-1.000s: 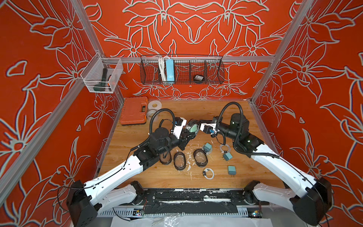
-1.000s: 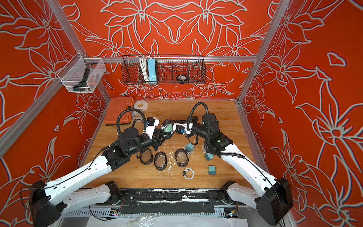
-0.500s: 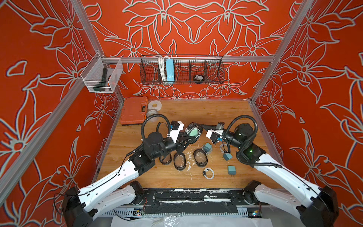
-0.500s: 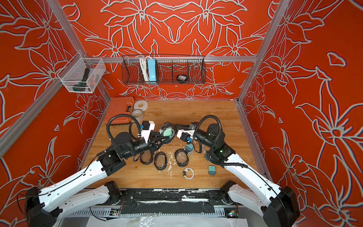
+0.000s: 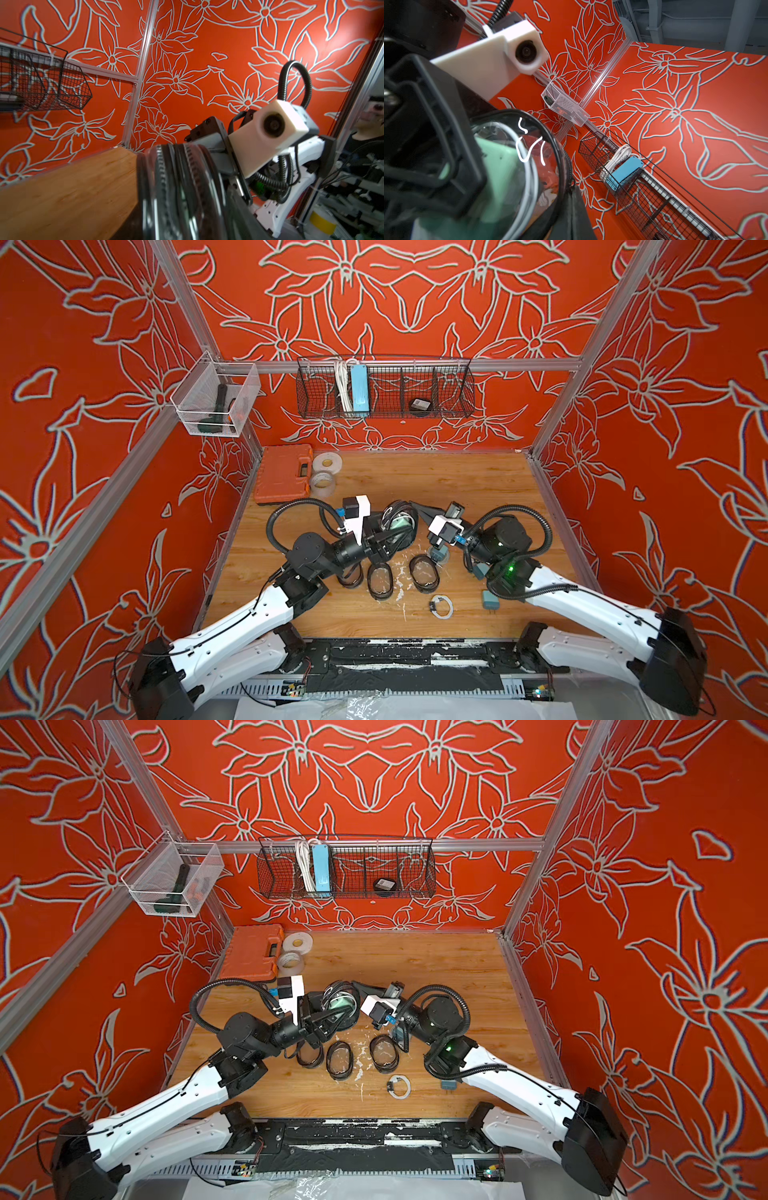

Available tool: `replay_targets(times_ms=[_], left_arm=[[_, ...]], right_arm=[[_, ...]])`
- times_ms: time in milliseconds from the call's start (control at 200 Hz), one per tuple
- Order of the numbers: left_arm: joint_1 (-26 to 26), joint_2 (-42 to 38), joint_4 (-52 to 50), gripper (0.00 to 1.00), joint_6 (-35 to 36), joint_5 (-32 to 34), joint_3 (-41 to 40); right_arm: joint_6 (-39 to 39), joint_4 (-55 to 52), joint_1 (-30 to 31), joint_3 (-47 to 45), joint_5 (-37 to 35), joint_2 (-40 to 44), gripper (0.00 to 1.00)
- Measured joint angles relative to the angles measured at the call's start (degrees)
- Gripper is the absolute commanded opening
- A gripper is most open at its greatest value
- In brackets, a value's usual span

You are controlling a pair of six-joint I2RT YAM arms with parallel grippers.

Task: Pack away charging kits
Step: Zip the zipper on the storage bag.

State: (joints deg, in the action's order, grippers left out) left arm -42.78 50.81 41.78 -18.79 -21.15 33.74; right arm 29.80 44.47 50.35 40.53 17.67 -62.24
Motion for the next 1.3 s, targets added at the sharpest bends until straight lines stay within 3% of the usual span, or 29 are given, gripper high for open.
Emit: replay_targets(times_ms=[370,796,1121,1296], left_arm=[[0.0,0.3,19.8,0.84,-4.0,3.3,-8.4],[0.0,1.6,31.0,0.85,-5.3,9.0,-12.5],[0.0,10.8,40.9,0.82,-4.8,12.5,-12.1],[0.0,15.3,44.2,0.77,-4.4,11.4,-6.8]], right_arm=[[-5.3,5.5,2.8,0.5,-6.0,-3.7,0.0],[-9.9,6.2,4.0,7.0,-10.5,-5.2,0.0],[-12.5,6.4,5.6,8.4,-11.7,-7.0,0.0],[-13.1,6.3,5.6,9.5,-12.3,-7.6,0.0]])
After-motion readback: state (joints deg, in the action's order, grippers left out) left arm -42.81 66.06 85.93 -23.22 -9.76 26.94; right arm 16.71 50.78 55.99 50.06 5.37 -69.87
